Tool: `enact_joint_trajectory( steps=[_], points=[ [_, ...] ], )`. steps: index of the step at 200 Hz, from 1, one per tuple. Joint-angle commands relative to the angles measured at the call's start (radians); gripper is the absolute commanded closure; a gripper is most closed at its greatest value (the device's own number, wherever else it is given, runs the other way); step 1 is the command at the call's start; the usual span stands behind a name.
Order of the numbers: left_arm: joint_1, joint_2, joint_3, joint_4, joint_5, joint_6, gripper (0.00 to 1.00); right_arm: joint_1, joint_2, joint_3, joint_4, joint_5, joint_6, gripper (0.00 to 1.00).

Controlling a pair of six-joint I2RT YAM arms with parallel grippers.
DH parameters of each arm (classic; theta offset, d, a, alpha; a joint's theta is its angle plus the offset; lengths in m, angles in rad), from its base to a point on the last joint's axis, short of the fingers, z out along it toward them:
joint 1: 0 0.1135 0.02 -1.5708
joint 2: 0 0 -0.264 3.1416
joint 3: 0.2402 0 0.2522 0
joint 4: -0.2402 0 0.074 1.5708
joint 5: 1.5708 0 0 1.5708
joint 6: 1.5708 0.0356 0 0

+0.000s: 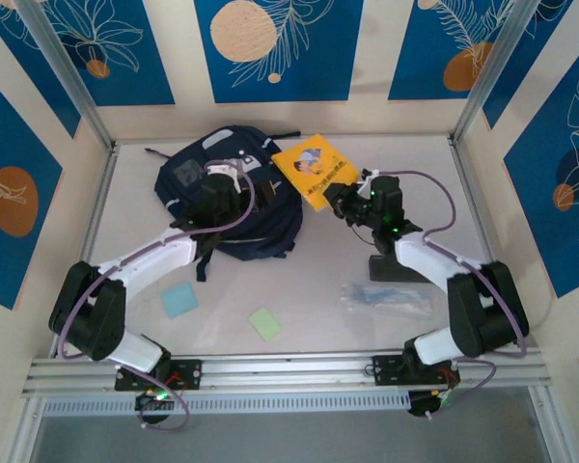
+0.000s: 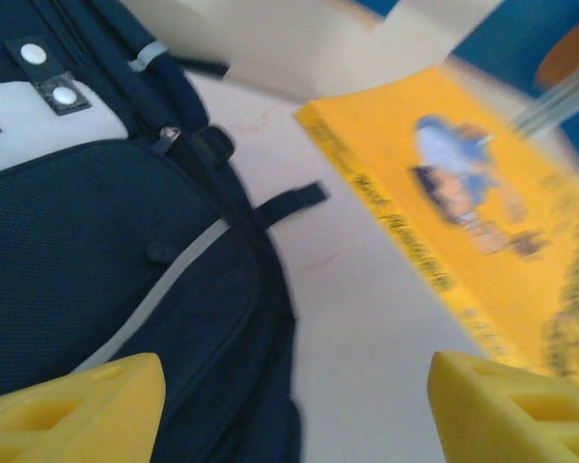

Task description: Pack the student bag

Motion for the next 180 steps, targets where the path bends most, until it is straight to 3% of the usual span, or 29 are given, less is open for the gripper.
enact_joint_trajectory(
  steps=[1, 60, 92, 146, 158, 177, 180],
  points=[
    [0.008, 0.091, 0.122, -0.274, 0.059, 0.252, 0.32, -0.042, -0.109, 0.035, -0.257, -0.012, -0.216, 1.00],
    [0.008, 0.321, 0.313, -0.428, -0.032, 0.454, 0.35, -0.210, -0.290, 0.042, -0.580, -0.022, -0.368, 1.00],
    [0.008, 0.428, 0.398, -0.518, -0.107, 0.499, 0.33, -0.276, -0.349, 0.026, -0.626, -0.033, -0.396, 1.00],
    [0.008, 0.602, 0.533, -0.695, -0.175, 0.516, 0.36, -0.304, -0.363, 0.023, -0.636, -0.058, -0.412, 1.00],
    [0.008, 0.632, 0.552, -0.729, -0.174, 0.516, 0.46, -0.311, -0.363, 0.020, -0.636, -0.056, -0.410, 1.00],
    [0.008, 0.649, 0.557, -0.754, -0.159, 0.517, 1.00, -0.318, -0.362, 0.017, -0.624, -0.064, -0.407, 1.00],
    [0.008, 0.647, 0.557, -0.757, -0.151, 0.517, 1.00, -0.319, -0.362, 0.017, -0.621, -0.066, -0.405, 1.00]
  ],
)
